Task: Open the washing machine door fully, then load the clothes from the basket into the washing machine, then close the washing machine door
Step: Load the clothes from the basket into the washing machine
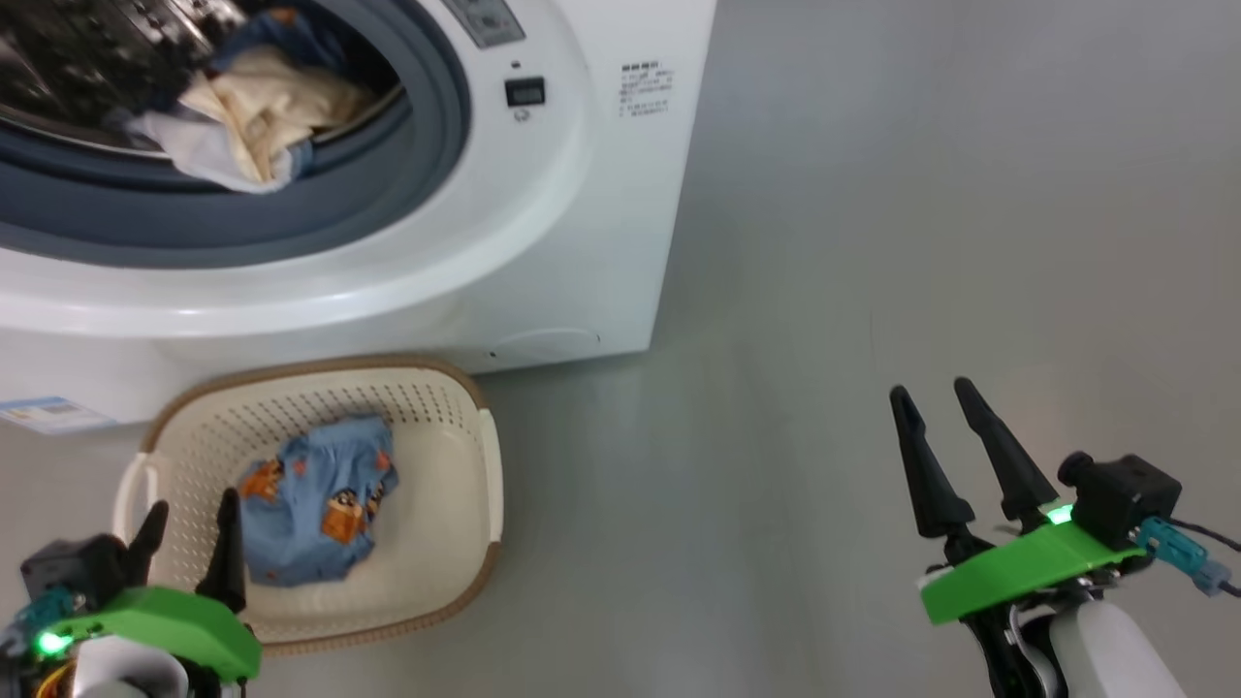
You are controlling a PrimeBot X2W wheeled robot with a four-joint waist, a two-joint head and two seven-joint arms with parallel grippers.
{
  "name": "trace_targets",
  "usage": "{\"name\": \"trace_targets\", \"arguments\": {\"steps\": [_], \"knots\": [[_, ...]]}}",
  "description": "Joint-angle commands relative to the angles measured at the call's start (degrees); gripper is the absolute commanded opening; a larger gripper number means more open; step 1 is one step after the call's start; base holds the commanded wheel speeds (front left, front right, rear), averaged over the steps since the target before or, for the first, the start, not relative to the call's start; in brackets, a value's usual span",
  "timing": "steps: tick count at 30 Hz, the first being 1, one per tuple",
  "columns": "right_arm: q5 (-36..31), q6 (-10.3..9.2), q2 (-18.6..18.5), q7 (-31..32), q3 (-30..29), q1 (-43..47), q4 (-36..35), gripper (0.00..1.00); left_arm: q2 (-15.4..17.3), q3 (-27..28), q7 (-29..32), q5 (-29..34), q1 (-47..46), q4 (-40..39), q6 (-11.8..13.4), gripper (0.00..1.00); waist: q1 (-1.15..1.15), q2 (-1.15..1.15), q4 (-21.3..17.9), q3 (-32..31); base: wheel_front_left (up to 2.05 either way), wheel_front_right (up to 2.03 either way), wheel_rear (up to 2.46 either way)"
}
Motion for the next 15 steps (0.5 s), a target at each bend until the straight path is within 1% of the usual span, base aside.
{"name": "trace_targets", "arguments": {"steps": [1, 8, 15], "knots": [[-0.2, 0.09, 0.2, -0.4, 1.5, -1.2, -1.5, 1.00, 2.4, 1.2, -0.4, -0.4, -2.3, 0.6, -0.1, 1.00, 0.00, 0.00, -1.4, 4.3, 0.00, 0.00, 0.00], [-0.7, 0.09, 1.5, -0.4, 2.5, -5.2, -2.0, 1.00, 4.3, -2.1, -0.4, -2.0, -11.0, 11.5, -0.1, 1.00, 0.00, 0.00, -2.7, 10.5, 0.00, 0.00, 0.00], [-1.3, 0.09, 2.9, -0.4, 3.8, -8.6, -2.5, 1.00, 5.9, -7.2, -0.4, -4.0, -19.3, 20.0, -0.1, 1.00, 0.00, 0.00, -4.0, 16.3, 0.00, 0.00, 0.00]]}}
